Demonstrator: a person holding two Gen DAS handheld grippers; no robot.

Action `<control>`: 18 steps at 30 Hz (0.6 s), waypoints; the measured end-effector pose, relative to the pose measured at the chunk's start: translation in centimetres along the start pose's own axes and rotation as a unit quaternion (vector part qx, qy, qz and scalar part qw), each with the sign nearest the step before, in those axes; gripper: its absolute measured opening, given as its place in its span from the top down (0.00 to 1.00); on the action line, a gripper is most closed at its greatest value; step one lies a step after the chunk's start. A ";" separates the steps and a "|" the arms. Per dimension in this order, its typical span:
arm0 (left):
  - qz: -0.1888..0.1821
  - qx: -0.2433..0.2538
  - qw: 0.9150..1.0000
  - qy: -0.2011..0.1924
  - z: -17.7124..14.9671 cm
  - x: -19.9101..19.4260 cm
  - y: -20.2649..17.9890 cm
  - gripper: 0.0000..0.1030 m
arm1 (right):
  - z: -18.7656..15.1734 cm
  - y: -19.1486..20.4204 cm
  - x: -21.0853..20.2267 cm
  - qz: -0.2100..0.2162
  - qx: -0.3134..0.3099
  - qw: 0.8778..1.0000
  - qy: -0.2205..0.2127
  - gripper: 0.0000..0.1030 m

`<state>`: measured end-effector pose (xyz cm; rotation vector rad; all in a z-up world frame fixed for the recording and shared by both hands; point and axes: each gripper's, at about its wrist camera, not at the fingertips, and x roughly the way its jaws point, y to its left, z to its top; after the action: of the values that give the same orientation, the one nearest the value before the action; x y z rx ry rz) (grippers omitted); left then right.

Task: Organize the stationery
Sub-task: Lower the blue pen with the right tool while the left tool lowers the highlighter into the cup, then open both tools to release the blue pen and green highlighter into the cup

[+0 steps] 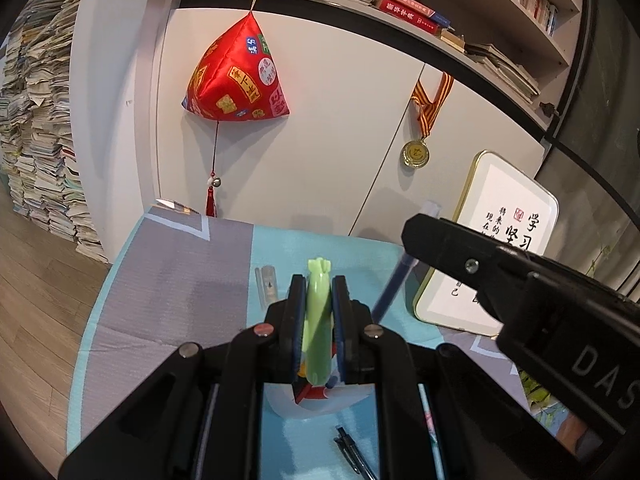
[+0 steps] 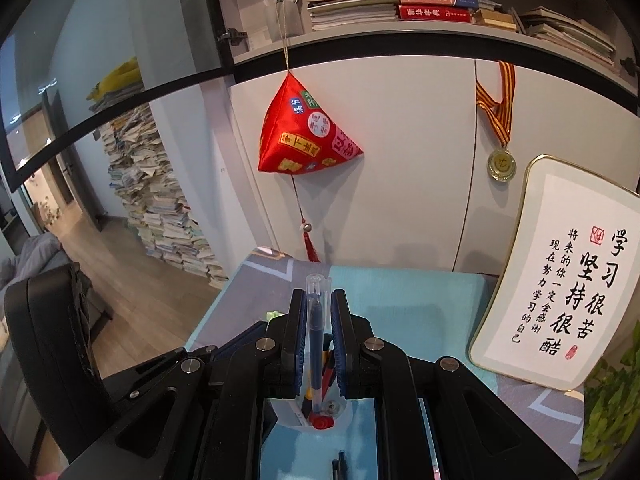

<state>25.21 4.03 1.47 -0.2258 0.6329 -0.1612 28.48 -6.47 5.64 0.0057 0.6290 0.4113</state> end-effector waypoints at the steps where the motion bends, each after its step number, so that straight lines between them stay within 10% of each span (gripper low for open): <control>1: 0.004 0.003 1.000 -0.002 -0.1 0.0 -0.1 0.89 | -0.1 0.0 0.1 0.001 0.001 1.000 0.001 0.88; 18: 0.016 0.023 0.999 0.034 -2.5 1.2 -0.3 0.88 | -1.8 -0.4 1.2 0.003 0.006 0.999 0.034 0.88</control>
<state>24.64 3.06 -1.02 -0.1656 0.6996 -0.1533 28.47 -6.65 3.49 0.0053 0.6985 0.4142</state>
